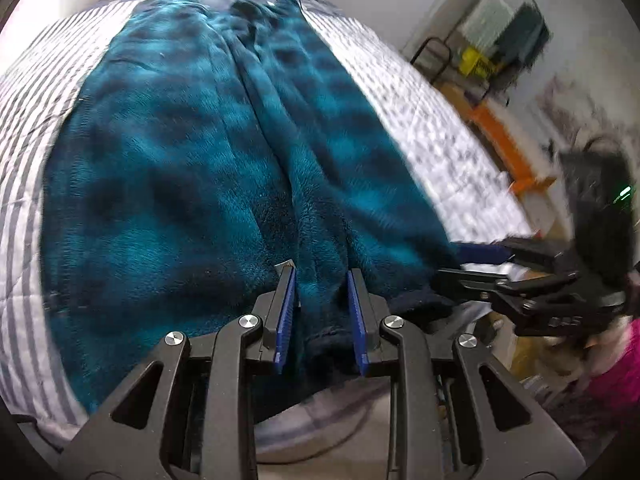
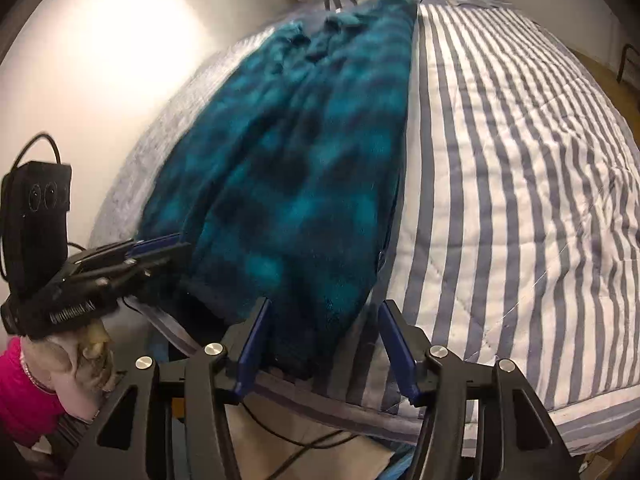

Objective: Fold large clothes
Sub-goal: 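Grasp the plaid jacket hem with both grippers, then fold the hem over the jacket body toward the collar with both grippers, then open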

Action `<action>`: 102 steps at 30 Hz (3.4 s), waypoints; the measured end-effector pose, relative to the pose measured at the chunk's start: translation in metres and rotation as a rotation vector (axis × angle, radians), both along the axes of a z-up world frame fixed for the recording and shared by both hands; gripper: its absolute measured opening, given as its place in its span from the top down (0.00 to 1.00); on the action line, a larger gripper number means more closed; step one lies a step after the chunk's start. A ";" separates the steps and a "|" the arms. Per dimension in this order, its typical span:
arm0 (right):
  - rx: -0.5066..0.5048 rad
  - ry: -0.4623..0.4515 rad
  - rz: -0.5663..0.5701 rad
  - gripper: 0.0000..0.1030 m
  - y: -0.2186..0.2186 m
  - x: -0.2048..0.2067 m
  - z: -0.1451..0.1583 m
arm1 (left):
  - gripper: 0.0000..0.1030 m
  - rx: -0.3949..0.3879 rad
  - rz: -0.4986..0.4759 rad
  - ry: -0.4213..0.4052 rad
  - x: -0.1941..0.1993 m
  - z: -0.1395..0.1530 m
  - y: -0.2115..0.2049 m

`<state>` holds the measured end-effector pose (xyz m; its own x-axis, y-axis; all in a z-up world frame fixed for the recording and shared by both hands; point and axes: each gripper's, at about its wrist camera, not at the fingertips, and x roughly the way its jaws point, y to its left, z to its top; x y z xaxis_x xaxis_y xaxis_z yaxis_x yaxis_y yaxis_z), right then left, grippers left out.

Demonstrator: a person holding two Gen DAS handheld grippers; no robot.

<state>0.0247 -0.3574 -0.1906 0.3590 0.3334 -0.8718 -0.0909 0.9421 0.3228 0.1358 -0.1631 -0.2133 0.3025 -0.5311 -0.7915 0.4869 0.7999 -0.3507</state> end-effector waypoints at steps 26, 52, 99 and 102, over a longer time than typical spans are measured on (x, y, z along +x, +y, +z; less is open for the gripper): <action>0.303 0.045 -0.099 0.36 -0.049 0.004 -0.033 | 0.41 -0.242 0.332 0.313 0.023 -0.017 0.167; 0.359 0.056 -0.004 0.50 -0.026 0.016 -0.043 | 0.44 -0.341 0.291 0.317 0.019 -0.031 0.155; 0.409 -0.029 -0.264 0.93 -0.044 0.217 0.016 | 0.90 -0.403 0.468 0.312 0.227 0.027 0.098; 0.403 -0.002 -0.285 0.93 -0.046 0.225 0.002 | 0.90 -0.404 0.495 0.335 0.235 0.017 0.097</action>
<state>0.2499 -0.4038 -0.1883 0.4867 0.5323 -0.6927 0.1515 0.7295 0.6670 0.3705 -0.0664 -0.1964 0.3588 -0.6653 -0.6547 -0.0850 0.6752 -0.7328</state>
